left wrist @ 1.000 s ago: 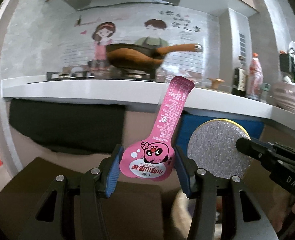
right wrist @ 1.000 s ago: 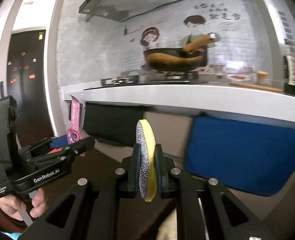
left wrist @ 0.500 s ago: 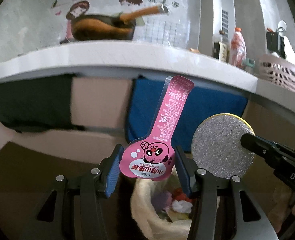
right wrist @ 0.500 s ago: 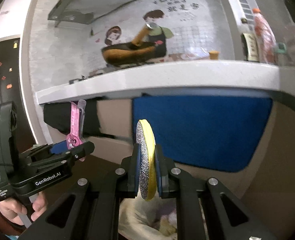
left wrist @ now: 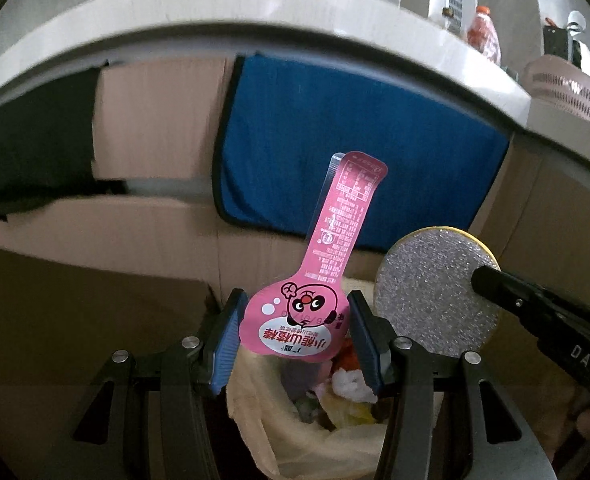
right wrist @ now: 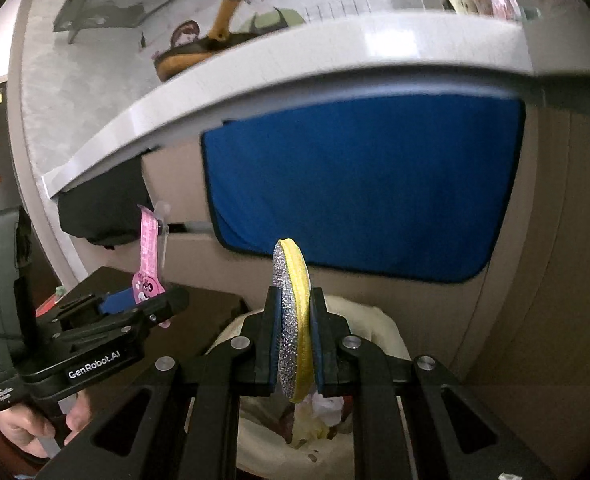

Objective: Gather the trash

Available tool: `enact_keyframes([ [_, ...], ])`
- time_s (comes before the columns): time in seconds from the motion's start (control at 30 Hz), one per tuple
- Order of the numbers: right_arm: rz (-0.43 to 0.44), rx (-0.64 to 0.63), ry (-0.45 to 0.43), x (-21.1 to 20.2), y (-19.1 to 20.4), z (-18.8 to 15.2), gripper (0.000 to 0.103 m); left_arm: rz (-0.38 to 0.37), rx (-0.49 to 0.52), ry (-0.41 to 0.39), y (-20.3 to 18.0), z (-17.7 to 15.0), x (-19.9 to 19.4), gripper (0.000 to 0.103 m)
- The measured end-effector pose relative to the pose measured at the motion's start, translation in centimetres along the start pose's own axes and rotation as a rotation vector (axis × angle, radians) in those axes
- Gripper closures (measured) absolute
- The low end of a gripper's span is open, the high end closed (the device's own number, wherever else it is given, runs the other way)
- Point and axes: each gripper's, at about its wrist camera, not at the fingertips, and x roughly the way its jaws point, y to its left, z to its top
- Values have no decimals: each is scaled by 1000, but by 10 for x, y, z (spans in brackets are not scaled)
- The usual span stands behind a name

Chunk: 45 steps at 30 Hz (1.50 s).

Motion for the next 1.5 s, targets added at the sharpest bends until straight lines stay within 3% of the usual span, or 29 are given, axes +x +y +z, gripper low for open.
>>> enact_keyframes([
  [0.3,33,91,89,43,-26,-16,87,-131,-35,156,7,-10,52,47],
  [0.4,1,107,108,51,-29,-23,79,-162,-73,183,15,-12,59,46],
  [0.57,-30,115,119,48,-26,-29,73,-127,-131,202,32,-14,48,46],
  [0.67,-39,122,110,39,-21,-29,68,-76,-120,184,38,-16,25,46],
  [0.8,-56,131,94,16,-7,-29,64,33,-76,92,43,-23,-26,46],
  [1.0,-67,22,74,-40,49,-41,60,164,-51,6,46,-51,-123,46],
  [1.2,-118,-132,-23,-113,121,-70,60,217,-1,-18,41,-87,-203,46],
  [1.5,-104,-119,-28,-170,174,-116,60,291,20,-72,34,-121,-277,46],
])
